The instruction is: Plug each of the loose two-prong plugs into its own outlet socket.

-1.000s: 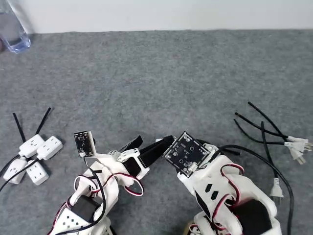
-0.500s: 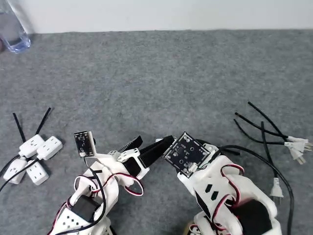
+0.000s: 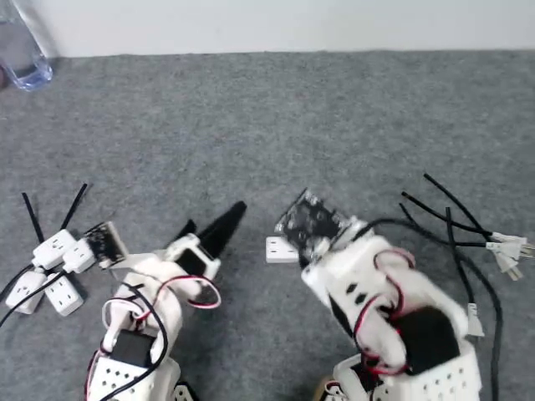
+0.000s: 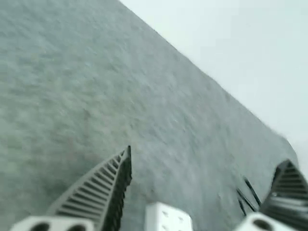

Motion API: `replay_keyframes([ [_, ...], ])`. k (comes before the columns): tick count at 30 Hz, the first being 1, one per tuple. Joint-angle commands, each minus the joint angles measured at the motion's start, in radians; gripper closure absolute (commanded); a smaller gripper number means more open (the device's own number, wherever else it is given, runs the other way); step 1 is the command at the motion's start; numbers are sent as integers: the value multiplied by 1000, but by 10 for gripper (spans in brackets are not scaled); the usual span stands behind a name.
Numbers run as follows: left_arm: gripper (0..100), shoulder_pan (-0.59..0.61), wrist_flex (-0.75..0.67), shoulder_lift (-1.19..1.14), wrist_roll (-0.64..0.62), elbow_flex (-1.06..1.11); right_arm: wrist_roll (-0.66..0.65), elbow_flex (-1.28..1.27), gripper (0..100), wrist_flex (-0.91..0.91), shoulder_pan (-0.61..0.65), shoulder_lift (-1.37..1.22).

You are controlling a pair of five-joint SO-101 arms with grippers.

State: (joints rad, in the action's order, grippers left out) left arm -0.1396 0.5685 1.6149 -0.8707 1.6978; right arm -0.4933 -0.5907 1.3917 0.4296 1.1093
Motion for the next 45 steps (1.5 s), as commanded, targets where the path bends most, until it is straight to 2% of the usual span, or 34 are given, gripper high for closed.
replay_keyframes([
  [1,574,117,26,9,-3,-7,-17,209,990,18,-27,-225],
  [4,574,238,61,9,29,-7,-18,359,990,71,-28,-461],
  [7,574,308,84,9,170,-7,-69,477,990,114,-24,-699],
  [10,574,292,107,6,284,-7,-140,569,990,136,-24,-900],
  [13,574,264,130,8,321,-7,-204,618,990,147,-22,-1027],
  [19,574,259,130,8,324,-7,-399,618,990,113,-22,-1106],
  [24,574,258,127,8,322,-7,-494,617,990,62,-16,-1156],
  [33,575,213,133,3,325,-7,-509,623,990,45,94,-1283],
  [45,576,209,150,5,361,-7,-605,623,990,65,56,-1305],
])
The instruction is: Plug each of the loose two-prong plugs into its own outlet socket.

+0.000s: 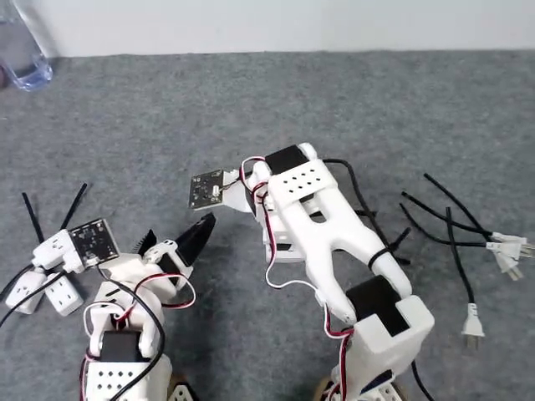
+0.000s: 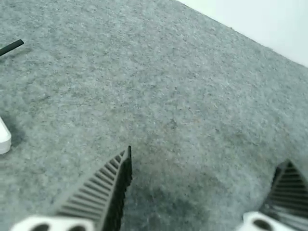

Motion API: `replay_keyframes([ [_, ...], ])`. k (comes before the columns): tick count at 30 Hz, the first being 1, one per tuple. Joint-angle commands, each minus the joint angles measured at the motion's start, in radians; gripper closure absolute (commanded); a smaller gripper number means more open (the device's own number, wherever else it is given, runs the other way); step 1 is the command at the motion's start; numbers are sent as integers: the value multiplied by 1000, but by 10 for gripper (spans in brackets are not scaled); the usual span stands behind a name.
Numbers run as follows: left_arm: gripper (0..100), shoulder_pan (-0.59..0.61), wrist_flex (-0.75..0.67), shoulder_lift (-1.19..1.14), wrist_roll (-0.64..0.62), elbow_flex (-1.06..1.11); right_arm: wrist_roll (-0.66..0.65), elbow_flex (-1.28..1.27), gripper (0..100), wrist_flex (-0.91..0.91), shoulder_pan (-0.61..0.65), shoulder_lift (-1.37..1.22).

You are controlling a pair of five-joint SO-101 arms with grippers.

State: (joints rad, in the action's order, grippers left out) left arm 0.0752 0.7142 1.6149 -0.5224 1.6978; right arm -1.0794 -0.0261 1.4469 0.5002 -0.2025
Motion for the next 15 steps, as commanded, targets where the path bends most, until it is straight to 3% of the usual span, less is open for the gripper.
replay_keyframes([
  [1,576,-6,5,5,12,-7,-18,61,990,10,-15,7],
  [15,576,-8,5,3,12,-7,-48,86,990,7,-48,-5],
])
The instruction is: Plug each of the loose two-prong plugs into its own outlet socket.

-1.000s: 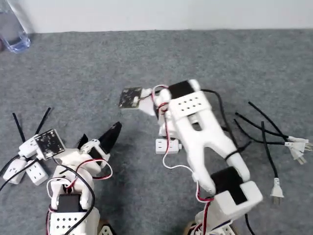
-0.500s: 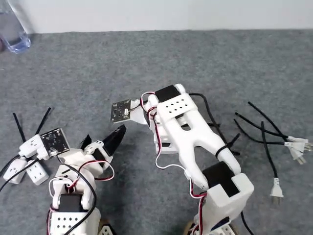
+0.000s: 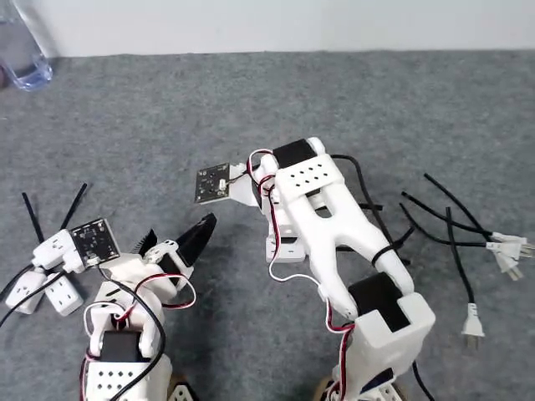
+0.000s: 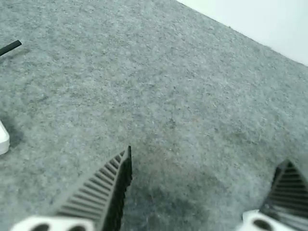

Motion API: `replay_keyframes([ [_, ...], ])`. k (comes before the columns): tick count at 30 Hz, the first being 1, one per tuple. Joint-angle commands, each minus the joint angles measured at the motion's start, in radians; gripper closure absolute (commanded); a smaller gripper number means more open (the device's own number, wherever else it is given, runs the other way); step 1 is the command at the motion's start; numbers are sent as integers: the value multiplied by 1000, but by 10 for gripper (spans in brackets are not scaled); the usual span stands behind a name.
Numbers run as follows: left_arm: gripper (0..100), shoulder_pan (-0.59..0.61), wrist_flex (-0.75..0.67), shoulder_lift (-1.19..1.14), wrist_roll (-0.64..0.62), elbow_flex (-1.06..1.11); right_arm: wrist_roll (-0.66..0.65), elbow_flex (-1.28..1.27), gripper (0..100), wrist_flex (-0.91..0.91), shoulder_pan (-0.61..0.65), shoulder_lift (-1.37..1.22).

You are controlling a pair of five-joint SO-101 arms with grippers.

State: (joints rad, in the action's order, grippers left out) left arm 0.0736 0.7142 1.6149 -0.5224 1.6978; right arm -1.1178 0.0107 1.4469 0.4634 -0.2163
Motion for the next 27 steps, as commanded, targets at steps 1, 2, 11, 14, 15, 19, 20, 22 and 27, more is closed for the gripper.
replay_keyframes([
  [1,576,-6,5,3,12,-7,-9,48,990,8,-10,7],
  [2,576,-6,5,3,12,-7,-9,48,990,8,-10,2],
  [11,576,-6,5,3,12,-7,-9,54,990,2,-8,-79],
  [14,576,-6,5,5,12,-7,-9,54,990,4,-7,-79],
  [15,576,-6,3,3,12,-7,-8,54,990,8,-2,-77],
  [19,576,-6,2,3,12,-7,-6,55,990,51,15,-76],
  [20,576,-6,2,3,12,-7,-6,60,990,61,15,-76],
  [22,576,-6,2,3,12,-7,-6,64,990,73,12,-76],
  [27,577,-6,2,3,12,-7,-6,64,990,90,16,-76],
])
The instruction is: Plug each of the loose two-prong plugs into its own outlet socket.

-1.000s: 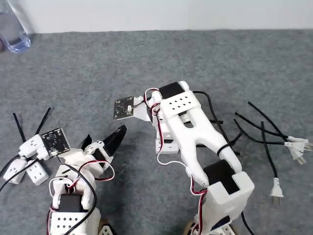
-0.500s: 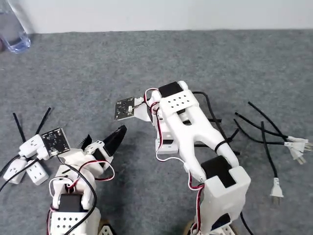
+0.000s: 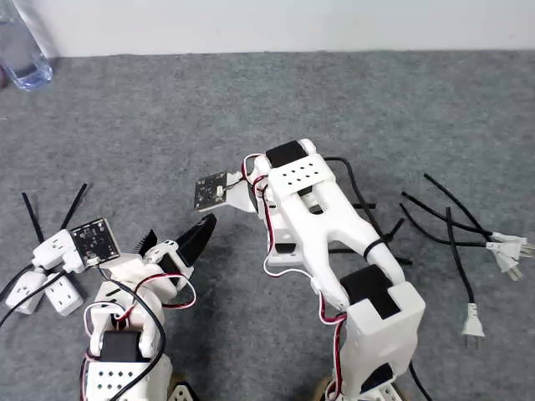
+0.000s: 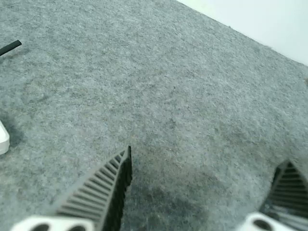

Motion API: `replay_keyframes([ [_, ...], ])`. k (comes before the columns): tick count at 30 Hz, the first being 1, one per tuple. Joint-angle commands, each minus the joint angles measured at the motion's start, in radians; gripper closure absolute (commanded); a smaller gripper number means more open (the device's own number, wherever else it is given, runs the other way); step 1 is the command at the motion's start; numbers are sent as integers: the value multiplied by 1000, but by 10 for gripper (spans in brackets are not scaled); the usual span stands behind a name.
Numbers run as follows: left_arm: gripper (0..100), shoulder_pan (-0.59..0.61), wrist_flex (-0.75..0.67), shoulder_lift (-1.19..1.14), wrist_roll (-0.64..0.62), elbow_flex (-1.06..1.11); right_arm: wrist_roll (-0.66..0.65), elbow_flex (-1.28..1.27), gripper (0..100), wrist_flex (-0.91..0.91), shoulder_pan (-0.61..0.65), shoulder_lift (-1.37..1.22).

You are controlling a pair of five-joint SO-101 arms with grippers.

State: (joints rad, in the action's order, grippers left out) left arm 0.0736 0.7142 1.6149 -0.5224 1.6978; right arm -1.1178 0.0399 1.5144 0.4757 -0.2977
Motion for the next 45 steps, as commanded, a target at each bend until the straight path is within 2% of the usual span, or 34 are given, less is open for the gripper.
replay_keyframes([
  [1,577,-6,2,3,12,-7,-6,35,990,19,5,5],
  [7,577,-6,2,3,12,-7,-5,29,990,-19,5,-12],
  [18,577,-6,2,3,12,-7,52,35,990,-90,131,-154],
  [27,577,-6,2,3,12,-7,54,31,990,-38,120,-165],
  [34,577,-6,2,3,12,-7,52,28,990,-8,39,-168],
  [42,577,-8,2,3,12,-7,52,-97,990,-139,39,-200],
  [45,577,-8,2,3,12,-7,52,-83,990,-137,39,-220],
])
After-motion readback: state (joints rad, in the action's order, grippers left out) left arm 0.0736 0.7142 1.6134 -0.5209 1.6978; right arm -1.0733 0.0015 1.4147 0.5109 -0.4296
